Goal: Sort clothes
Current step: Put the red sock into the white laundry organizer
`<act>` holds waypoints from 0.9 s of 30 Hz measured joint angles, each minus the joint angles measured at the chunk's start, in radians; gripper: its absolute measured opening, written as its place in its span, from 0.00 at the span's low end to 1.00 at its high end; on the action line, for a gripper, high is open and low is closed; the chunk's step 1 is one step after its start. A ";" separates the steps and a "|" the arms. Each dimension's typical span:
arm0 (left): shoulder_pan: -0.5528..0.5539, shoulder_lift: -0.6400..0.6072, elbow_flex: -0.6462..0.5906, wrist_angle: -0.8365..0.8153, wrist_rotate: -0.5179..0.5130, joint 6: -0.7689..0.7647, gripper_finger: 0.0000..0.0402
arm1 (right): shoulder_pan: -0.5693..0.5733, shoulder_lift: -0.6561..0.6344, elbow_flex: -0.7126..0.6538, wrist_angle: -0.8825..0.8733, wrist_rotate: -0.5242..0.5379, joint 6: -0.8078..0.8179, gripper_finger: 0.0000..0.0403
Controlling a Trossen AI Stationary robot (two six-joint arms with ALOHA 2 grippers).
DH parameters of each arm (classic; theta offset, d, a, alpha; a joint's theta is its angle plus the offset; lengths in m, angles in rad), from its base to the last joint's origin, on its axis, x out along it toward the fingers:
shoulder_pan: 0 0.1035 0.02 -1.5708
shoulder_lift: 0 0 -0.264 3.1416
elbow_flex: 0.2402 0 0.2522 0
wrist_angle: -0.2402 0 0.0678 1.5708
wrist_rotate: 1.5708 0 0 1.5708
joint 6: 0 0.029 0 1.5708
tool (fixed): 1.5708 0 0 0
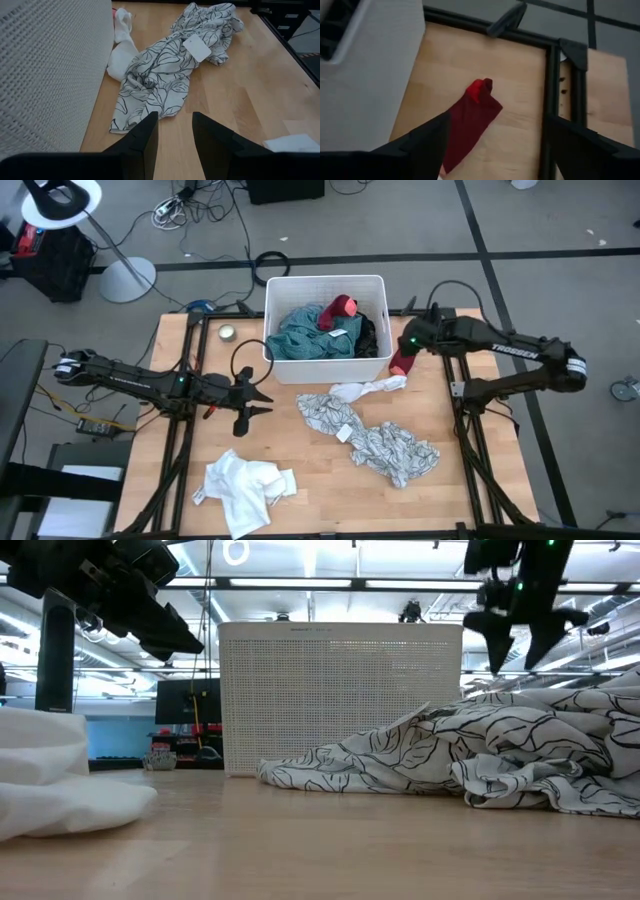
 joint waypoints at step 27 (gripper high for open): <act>0.000 0.000 0.000 0.000 -0.003 -0.006 0.31 | -0.312 0.138 -0.382 0.554 -0.329 -0.034 0.76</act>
